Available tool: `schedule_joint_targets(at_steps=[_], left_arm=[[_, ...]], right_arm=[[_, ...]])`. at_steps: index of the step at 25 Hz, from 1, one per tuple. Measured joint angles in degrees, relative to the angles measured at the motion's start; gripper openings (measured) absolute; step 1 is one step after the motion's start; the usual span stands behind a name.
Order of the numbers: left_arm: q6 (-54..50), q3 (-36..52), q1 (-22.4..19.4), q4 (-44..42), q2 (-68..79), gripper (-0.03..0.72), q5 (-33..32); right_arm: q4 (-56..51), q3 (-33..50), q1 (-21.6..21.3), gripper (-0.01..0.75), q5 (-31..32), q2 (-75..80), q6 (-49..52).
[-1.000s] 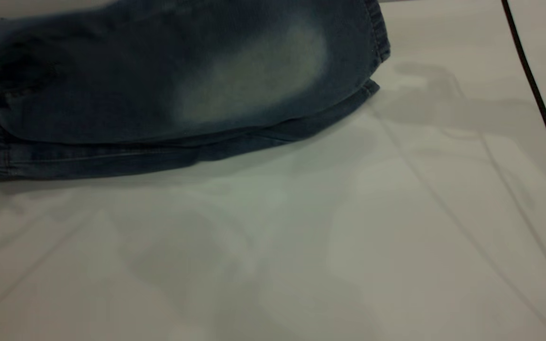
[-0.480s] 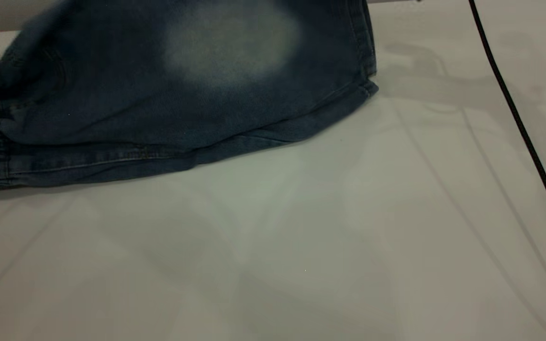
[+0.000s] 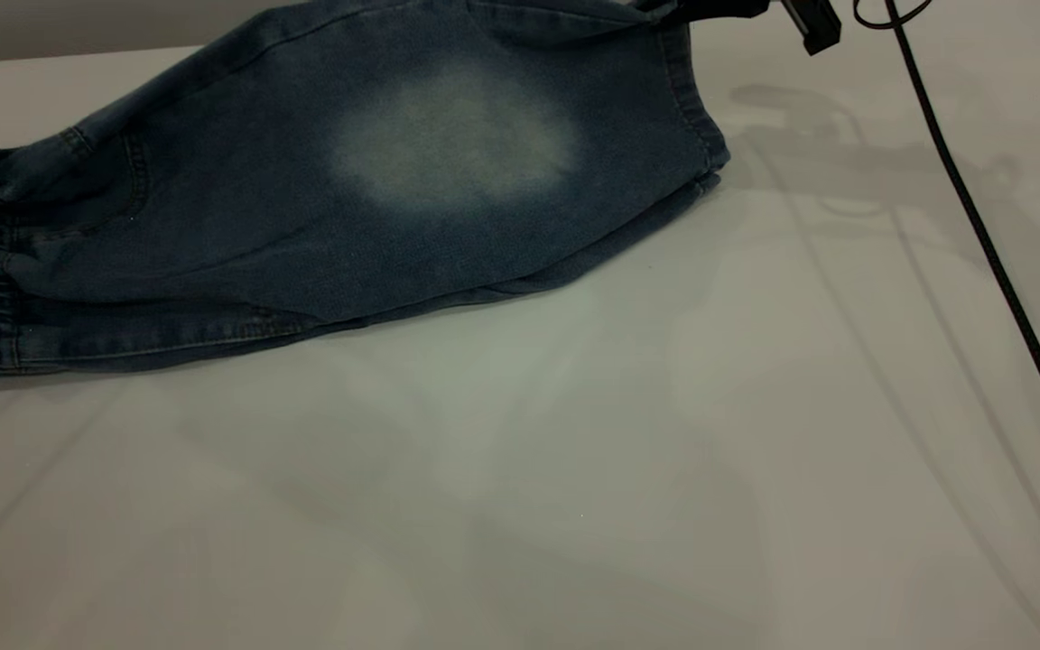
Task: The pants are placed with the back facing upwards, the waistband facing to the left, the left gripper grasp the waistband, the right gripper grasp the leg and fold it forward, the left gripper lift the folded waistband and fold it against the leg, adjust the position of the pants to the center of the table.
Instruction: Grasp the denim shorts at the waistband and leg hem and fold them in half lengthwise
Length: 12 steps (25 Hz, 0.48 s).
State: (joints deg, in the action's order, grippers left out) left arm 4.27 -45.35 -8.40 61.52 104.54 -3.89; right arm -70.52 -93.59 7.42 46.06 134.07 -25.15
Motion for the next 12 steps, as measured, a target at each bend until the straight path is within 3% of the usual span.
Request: schedule_joint_targets(at_steps=[12], left_arm=[[3.68,0.17,0.00,-0.22,0.00,0.133,-0.78]], right_arm=[[1.76,0.00,0.00,0.042,-0.63,0.00,-2.51]])
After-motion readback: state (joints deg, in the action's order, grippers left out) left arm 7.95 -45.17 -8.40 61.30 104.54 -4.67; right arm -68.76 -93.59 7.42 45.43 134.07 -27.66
